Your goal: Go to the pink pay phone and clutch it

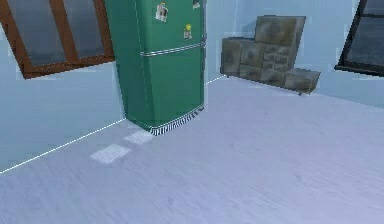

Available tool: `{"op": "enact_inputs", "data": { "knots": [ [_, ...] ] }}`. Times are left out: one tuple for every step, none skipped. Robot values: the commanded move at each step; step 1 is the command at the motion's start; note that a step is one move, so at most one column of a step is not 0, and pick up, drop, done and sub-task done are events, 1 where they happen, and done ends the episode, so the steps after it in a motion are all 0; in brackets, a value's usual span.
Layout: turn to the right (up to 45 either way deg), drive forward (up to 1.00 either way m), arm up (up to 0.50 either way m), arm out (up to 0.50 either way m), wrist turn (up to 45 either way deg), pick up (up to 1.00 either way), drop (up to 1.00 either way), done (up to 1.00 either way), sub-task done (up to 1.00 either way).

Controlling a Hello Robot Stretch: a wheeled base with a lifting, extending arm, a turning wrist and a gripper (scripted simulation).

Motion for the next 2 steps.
{"op": "enact_inputs", "data": {
  "knots": [
    [0.0, 0.0, 0.0, 0.0, 45.0, 0.0, 0.0, 0.0, 0.0],
    [0.0, 0.0, 0.0, 0.0, 45.0, 0.0, 0.0, 0.0, 0.0]
  ]
}}
